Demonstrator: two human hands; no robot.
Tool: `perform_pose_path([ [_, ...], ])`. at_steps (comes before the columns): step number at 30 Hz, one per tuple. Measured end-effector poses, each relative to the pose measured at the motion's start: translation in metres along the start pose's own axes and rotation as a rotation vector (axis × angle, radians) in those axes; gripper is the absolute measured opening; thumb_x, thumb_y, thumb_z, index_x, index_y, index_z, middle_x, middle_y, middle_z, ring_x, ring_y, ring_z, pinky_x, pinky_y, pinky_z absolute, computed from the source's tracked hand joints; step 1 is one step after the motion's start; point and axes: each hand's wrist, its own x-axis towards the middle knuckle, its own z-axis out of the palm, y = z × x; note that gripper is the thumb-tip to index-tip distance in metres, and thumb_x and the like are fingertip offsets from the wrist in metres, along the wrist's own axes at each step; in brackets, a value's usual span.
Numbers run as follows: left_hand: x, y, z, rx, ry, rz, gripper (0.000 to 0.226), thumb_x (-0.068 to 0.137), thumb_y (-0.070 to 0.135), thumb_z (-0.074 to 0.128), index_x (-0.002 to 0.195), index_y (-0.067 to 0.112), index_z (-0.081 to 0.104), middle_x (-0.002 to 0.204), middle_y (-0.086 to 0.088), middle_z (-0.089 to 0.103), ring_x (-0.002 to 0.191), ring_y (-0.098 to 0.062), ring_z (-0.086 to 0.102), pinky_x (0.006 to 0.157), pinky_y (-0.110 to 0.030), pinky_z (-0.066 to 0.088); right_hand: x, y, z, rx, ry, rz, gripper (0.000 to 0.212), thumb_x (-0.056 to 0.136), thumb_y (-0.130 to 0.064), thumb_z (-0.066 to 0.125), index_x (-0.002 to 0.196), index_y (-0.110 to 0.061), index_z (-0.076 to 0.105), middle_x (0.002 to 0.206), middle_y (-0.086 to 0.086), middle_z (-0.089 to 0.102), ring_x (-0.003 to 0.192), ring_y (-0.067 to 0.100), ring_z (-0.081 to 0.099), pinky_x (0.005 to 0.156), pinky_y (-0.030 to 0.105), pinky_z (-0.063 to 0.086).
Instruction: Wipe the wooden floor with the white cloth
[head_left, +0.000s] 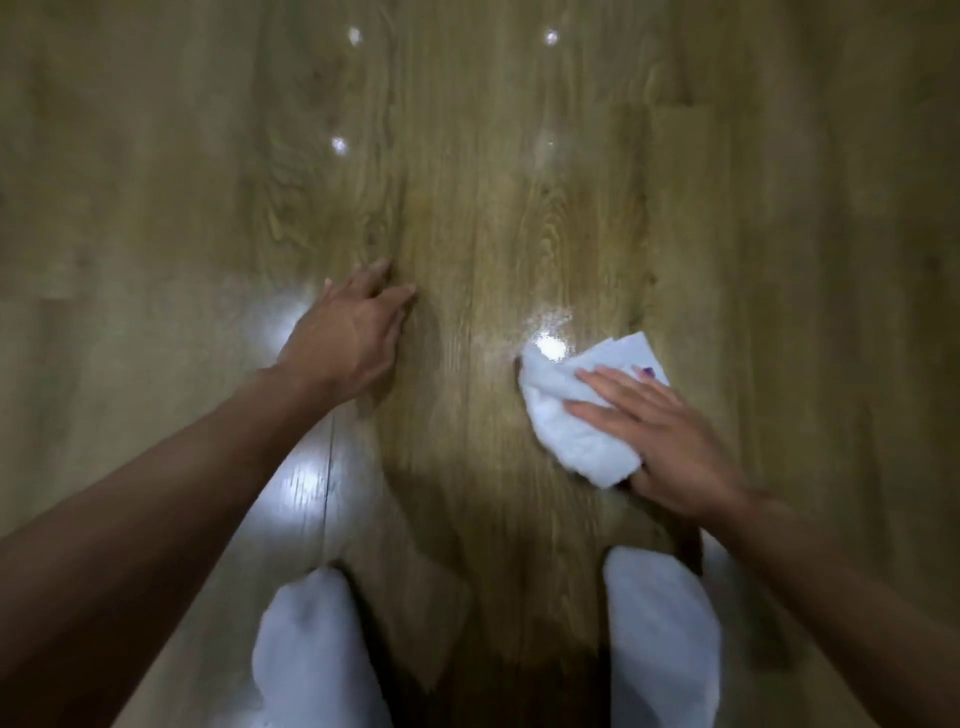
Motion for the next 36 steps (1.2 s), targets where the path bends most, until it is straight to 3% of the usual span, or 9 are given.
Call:
perform_pose_path([
  [4,-0.028,-0.018,-0.003,-0.082,0.021,-0.141,0.041,0.098,0.018,0.04,0.138,0.014,0.049,0.148,-0.018,0.037,0.13,-0.04,0.041,0.106,-0.051,0.038,0.063,-0.032,0.005,0.019,0.105,0.224,0.061,0.078,-0.02,0.057,0.138,-0.016,0.048,0.149,0.009,0.04,0.141,0.027,0.031,0.117,0.044,0.013],
  [8,-0.038,-0.025,-0.007,-0.103,-0.008,-0.116,0.05,0.09,0.01,0.044,0.139,0.013,0.047,0.15,-0.016,0.034,0.129,-0.04,0.043,0.1,-0.052,0.042,0.105,-0.103,0.033,-0.001,-0.019,-0.029,0.075,0.071,-0.021,0.065,0.142,-0.015,0.041,0.154,0.012,0.031,0.143,0.032,0.024,0.117,0.047,0.005],
  [11,-0.045,-0.04,-0.009,-0.099,-0.021,-0.132,0.054,0.088,0.007,0.044,0.141,0.012,0.043,0.154,-0.011,0.029,0.136,-0.033,0.038,0.1,-0.051,0.043,0.066,-0.091,0.036,-0.045,-0.121,-0.219,0.068,0.08,-0.031,0.058,0.144,-0.023,0.037,0.154,0.006,0.031,0.144,0.025,0.025,0.119,0.047,0.013],
  [16,-0.043,-0.048,0.005,-0.015,-0.122,-0.165,0.061,0.089,0.012,0.046,0.147,0.017,0.03,0.16,-0.009,0.011,0.147,-0.029,0.013,0.11,-0.052,0.034,0.097,-0.059,0.02,-0.065,0.009,-0.074,0.07,0.072,-0.022,0.058,0.14,-0.025,0.045,0.149,0.005,0.04,0.139,0.026,0.036,0.115,0.042,0.018],
  [19,-0.043,-0.052,0.003,-0.089,-0.11,-0.11,0.06,0.089,0.009,0.043,0.147,0.015,0.032,0.16,-0.009,0.013,0.147,-0.029,0.014,0.113,-0.05,0.03,0.159,-0.107,0.029,-0.03,0.006,0.06,0.072,0.074,-0.026,0.053,0.144,-0.019,0.037,0.155,0.008,0.029,0.145,0.03,0.02,0.117,0.046,0.005],
  [23,-0.069,-0.088,-0.012,-0.087,-0.057,-0.112,0.058,0.086,0.005,0.051,0.143,0.015,0.042,0.155,-0.009,0.027,0.142,-0.029,0.027,0.11,-0.038,0.034,0.149,-0.133,0.044,-0.099,-0.11,-0.223,0.071,0.075,-0.031,0.037,0.145,-0.018,0.037,0.156,0.01,0.026,0.144,0.031,0.022,0.119,0.05,0.01],
  [26,-0.097,-0.132,-0.017,-0.07,-0.006,-0.301,0.054,0.088,0.007,0.052,0.141,0.01,0.043,0.15,-0.016,0.032,0.136,-0.034,0.035,0.11,-0.041,0.035,0.124,-0.103,0.038,-0.119,-0.166,-0.44,0.068,0.075,-0.023,0.053,0.141,-0.026,0.043,0.154,0.003,0.032,0.142,0.024,0.03,0.117,0.044,0.015],
  [32,-0.13,-0.168,0.006,-0.069,0.0,-0.56,0.056,0.096,0.015,0.04,0.149,0.026,0.026,0.16,-0.008,0.01,0.147,-0.031,0.009,0.114,-0.06,0.016,0.222,-0.144,0.043,-0.074,-0.038,-0.08,0.077,0.077,-0.011,0.056,0.148,-0.02,0.028,0.158,0.01,0.021,0.146,0.031,0.016,0.117,0.046,0.005],
  [36,-0.129,-0.172,0.013,0.02,0.151,-0.539,0.053,0.093,0.019,0.043,0.144,0.03,0.035,0.155,-0.006,0.026,0.142,-0.029,0.024,0.105,-0.061,0.028,0.227,-0.188,0.064,-0.112,-0.14,-0.339,0.076,0.075,-0.01,0.051,0.148,-0.019,0.03,0.158,0.008,0.02,0.146,0.028,0.016,0.118,0.046,0.005],
])
